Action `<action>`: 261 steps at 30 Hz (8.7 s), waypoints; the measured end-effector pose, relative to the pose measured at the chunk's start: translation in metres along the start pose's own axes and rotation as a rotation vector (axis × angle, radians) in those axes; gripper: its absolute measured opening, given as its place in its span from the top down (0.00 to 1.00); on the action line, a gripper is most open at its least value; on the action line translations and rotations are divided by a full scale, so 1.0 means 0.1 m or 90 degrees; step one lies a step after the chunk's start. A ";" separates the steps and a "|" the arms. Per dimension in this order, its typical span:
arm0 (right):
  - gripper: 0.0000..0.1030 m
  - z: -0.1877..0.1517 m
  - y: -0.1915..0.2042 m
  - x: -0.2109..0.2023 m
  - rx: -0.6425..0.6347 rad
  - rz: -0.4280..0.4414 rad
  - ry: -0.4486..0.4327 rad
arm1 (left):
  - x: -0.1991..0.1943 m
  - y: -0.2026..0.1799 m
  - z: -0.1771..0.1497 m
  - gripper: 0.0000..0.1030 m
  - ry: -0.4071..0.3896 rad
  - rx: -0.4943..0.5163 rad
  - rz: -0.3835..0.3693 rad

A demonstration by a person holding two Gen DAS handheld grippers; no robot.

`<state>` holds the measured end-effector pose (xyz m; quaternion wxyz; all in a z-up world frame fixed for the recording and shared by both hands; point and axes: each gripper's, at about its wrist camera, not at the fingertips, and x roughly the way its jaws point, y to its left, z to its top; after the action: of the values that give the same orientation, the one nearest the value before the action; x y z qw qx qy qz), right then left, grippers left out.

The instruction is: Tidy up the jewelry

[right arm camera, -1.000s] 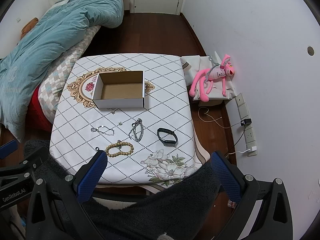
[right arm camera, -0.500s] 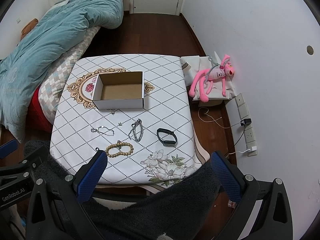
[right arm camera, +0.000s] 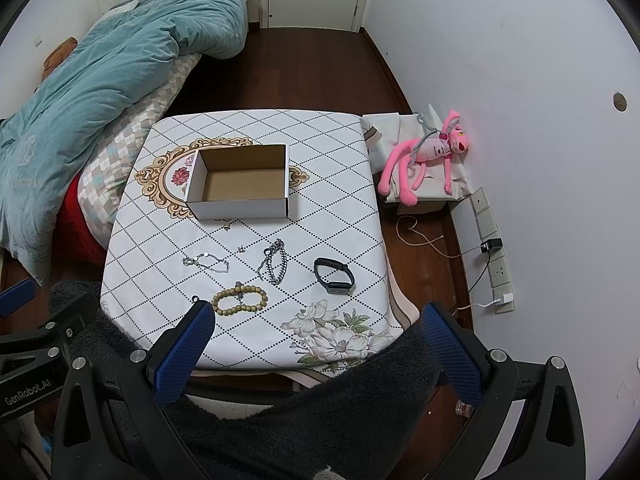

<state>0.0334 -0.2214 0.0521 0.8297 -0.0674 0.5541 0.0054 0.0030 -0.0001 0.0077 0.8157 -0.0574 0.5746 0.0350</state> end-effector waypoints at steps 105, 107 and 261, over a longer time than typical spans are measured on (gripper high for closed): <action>0.95 1.61 0.38 2.83 0.054 0.197 0.148 | 1.83 -0.41 2.14 0.90 0.047 0.059 -0.049; 0.89 1.64 0.40 2.90 0.053 0.195 0.163 | 1.87 -0.38 2.16 0.85 0.056 0.056 -0.030; 0.99 0.25 -0.32 2.29 0.153 0.245 0.046 | 2.07 0.02 0.48 0.93 0.081 -0.013 -0.114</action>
<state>0.1478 -0.2650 -0.1462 0.7952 0.1391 0.5824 0.0952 0.1174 0.0064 -0.1714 0.7769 -0.1192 0.6172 -0.0357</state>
